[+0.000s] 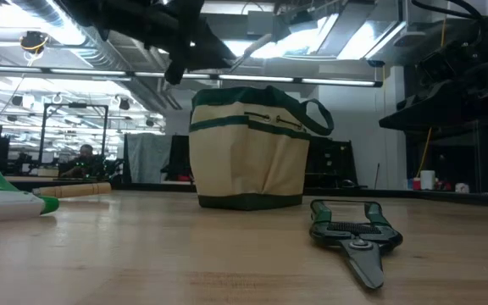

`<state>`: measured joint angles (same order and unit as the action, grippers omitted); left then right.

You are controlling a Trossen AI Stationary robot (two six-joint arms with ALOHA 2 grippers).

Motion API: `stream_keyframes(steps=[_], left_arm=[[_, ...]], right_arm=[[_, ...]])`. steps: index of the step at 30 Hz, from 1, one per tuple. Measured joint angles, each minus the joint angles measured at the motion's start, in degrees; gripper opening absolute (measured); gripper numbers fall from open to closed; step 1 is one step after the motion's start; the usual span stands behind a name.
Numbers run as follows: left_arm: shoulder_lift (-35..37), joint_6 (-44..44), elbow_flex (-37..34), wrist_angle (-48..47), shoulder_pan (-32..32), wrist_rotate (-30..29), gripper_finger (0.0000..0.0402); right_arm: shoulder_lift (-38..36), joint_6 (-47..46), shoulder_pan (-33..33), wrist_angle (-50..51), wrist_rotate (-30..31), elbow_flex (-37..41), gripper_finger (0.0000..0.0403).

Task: Pick & Place Garden tools in Gardening bag
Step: Put the hand rake into the gardening bag

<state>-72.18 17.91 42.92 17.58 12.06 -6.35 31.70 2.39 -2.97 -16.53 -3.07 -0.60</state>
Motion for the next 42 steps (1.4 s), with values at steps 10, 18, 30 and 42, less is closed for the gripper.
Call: stream_keyframes(steps=[10, 18, 30, 42], left_arm=[[0.0, 4.4, 0.0, 4.4, -4.6, -4.1, 0.0073], [0.0, 6.9, 1.6, 5.0, -8.3, -7.6, 0.0073], [-0.2, 6.3, 3.2, 4.5, -14.1, -13.0, 0.0073], [-8.7, 5.5, 3.2, 5.3, -16.9, -17.1, 0.0074]], right_arm=[[0.0, 0.0, 0.0, 0.0, 0.0, 0.0, 0.0144], [0.0, 0.0, 0.0, 0.0, 0.0, 0.0, 0.0144], [0.0, 0.0, 0.0, 0.0, 0.0, 0.0, 0.0144], [0.0, 0.0, 0.0, 0.0, 0.0, 0.0, 0.0144]])
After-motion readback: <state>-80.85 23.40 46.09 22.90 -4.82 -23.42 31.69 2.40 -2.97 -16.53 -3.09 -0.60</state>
